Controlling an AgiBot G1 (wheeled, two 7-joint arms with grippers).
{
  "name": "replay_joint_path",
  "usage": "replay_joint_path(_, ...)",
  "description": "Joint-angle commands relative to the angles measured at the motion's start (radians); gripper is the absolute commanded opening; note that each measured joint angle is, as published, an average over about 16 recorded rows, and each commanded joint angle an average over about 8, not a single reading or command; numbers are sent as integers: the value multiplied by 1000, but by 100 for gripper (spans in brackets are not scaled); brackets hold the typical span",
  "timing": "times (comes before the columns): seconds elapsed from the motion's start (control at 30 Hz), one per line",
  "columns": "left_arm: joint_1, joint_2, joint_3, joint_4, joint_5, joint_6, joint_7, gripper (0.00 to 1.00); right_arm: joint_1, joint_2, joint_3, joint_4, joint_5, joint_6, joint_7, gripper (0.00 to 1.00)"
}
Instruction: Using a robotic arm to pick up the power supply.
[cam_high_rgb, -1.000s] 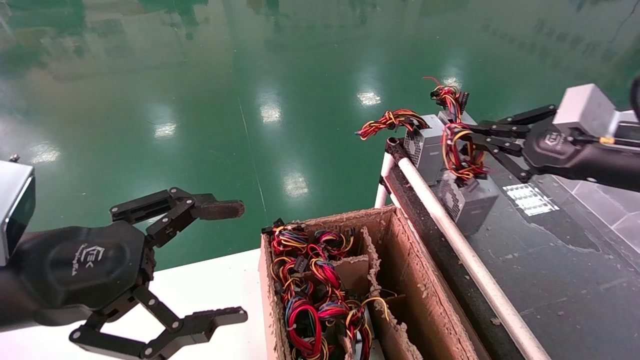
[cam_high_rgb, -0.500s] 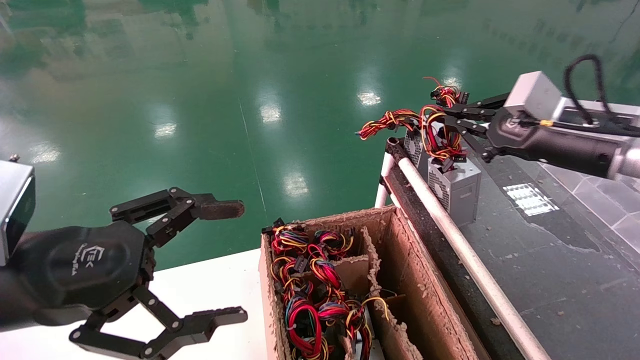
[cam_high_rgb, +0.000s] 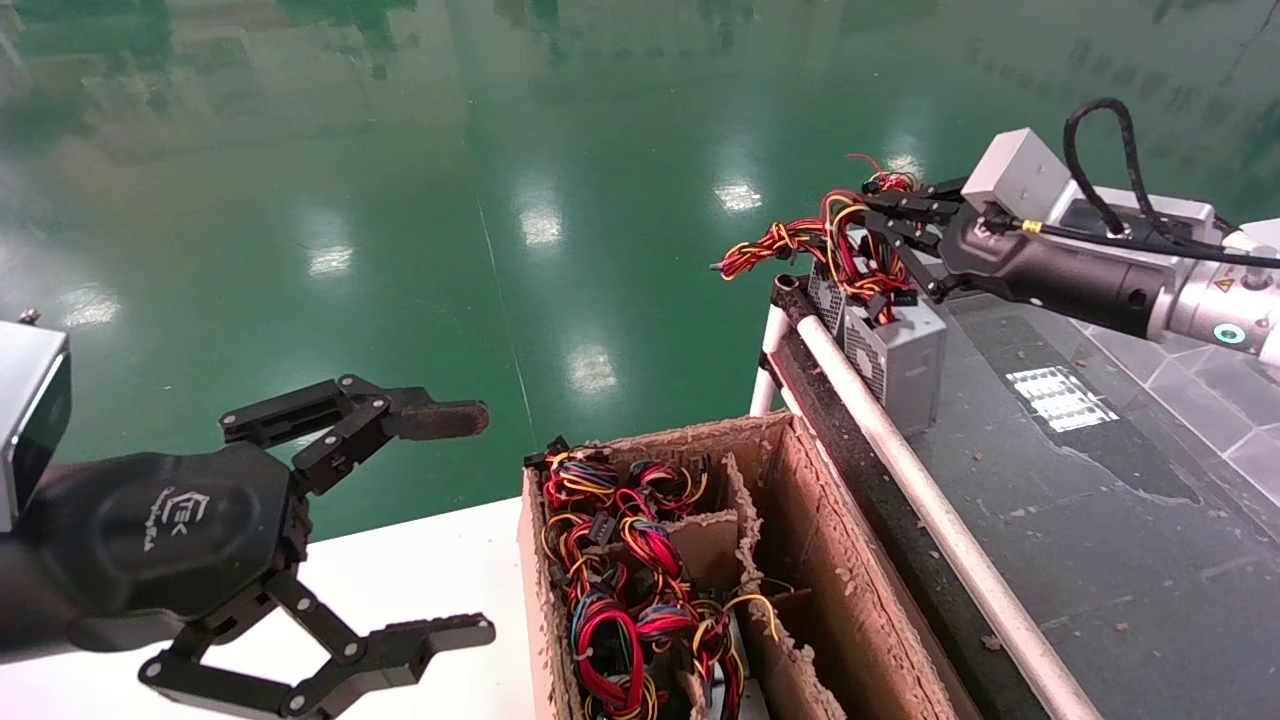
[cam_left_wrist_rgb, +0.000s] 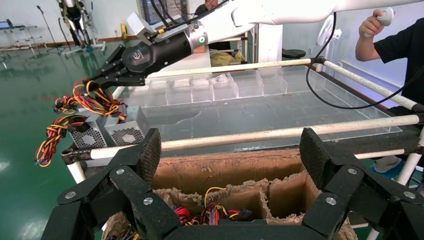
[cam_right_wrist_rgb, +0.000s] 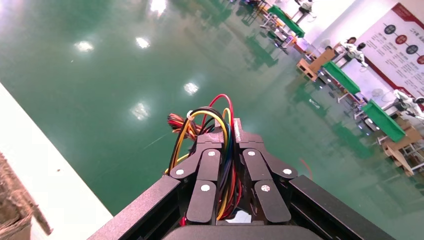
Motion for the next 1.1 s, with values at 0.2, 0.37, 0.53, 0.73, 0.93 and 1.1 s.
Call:
replay_joint_path(0.2,0,0,0,0,0,0,0,100,-6,-18,19,-14,28,52,13,0)
replay_joint_path(0.37,0,0,0,0,0,0,0,100,-9,-31,24,-26,36,118,32,6)
replay_joint_path(0.53,0,0,0,0,0,0,0,100,-11,-39,25,-32,37,180,47,68)
replay_joint_path(0.73,0,0,0,0,0,0,0,100,-14,-36,25,-27,38,189,63,100)
replay_joint_path(0.93,0,0,0,0,0,0,0,100,-15,-24,19,-14,28,164,70,100)
replay_joint_path(1.1,0,0,0,0,0,0,0,100,-18,-12,13,-6,20,126,74,100)
